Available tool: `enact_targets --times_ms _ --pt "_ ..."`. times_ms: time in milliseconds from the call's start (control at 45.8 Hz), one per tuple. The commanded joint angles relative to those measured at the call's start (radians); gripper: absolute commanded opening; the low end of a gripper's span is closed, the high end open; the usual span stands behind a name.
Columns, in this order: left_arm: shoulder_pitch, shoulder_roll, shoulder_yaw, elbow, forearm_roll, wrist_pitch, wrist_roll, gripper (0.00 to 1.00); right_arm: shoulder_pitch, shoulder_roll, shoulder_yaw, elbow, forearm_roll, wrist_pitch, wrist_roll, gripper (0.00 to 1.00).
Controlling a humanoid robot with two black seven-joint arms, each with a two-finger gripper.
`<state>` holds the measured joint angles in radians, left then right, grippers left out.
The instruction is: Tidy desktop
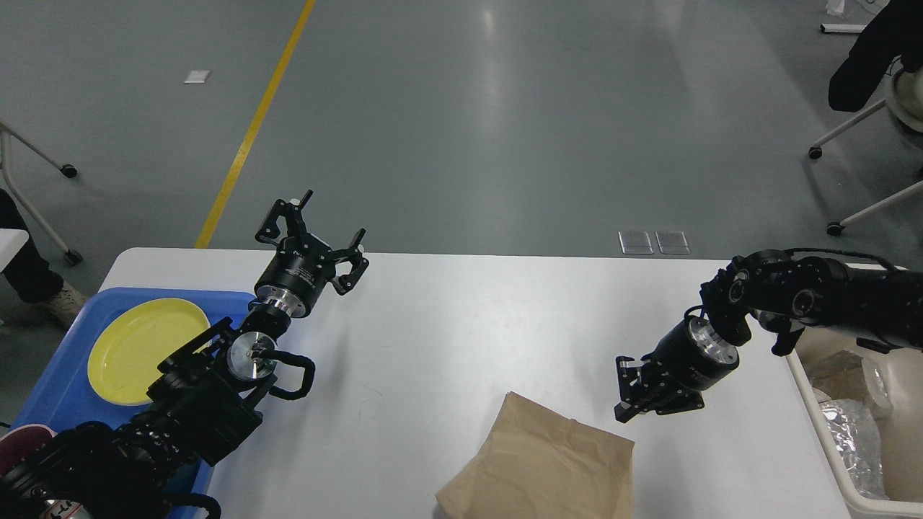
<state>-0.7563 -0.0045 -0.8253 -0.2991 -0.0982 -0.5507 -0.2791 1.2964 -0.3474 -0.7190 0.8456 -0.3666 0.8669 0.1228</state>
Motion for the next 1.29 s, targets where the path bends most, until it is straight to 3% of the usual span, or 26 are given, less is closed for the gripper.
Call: enact_targets --times_ms 0,66,153,240,262,568,721,1005,1268 --pt "0.0 0.0 0.002 0.0 0.0 0.0 0.0 0.98 0.03 -0.002 -0.022 0.0 0.0 0.015 0.001 0.01" --pt "0.0 0.0 0.0 0.0 0.0 0.0 0.0 0.98 0.075 -0.022 -0.026 -0.003 0.003 0.0 0.001 0.27" --pt "0.0 0.0 0.0 0.0 0.0 0.0 0.0 0.98 0.15 -0.067 -0.03 -0.005 0.003 -0.003 0.001 0.54" --pt "0.0 0.0 0.0 0.0 0.0 0.0 0.0 0.98 0.234 -0.105 -0.025 -0.013 0.003 -0.026 0.001 0.98" --pt "0.0 0.0 0.0 0.0 0.0 0.0 0.0 0.98 0.262 -0.119 -0.019 -0.017 0.003 -0.037 0.001 1.0" --pt "0.0 0.0 0.0 0.0 0.0 0.0 0.0 0.98 0.495 -0.179 -0.01 -0.114 0.0 -0.06 0.017 1.0" --pt "0.0 0.0 0.0 0.0 0.0 0.0 0.0 0.98 0.555 -0.159 -0.008 -0.096 -0.064 -0.052 0.08 1.0" --pt "0.0 0.0 0.0 0.0 0.0 0.0 0.0 0.98 0.5 -0.153 0.096 -0.034 -0.1 -0.046 0.113 1.0" --pt "0.0 0.0 0.0 0.0 0.0 0.0 0.0 0.98 0.31 -0.271 0.288 0.128 -0.1 0.026 0.139 1.0"
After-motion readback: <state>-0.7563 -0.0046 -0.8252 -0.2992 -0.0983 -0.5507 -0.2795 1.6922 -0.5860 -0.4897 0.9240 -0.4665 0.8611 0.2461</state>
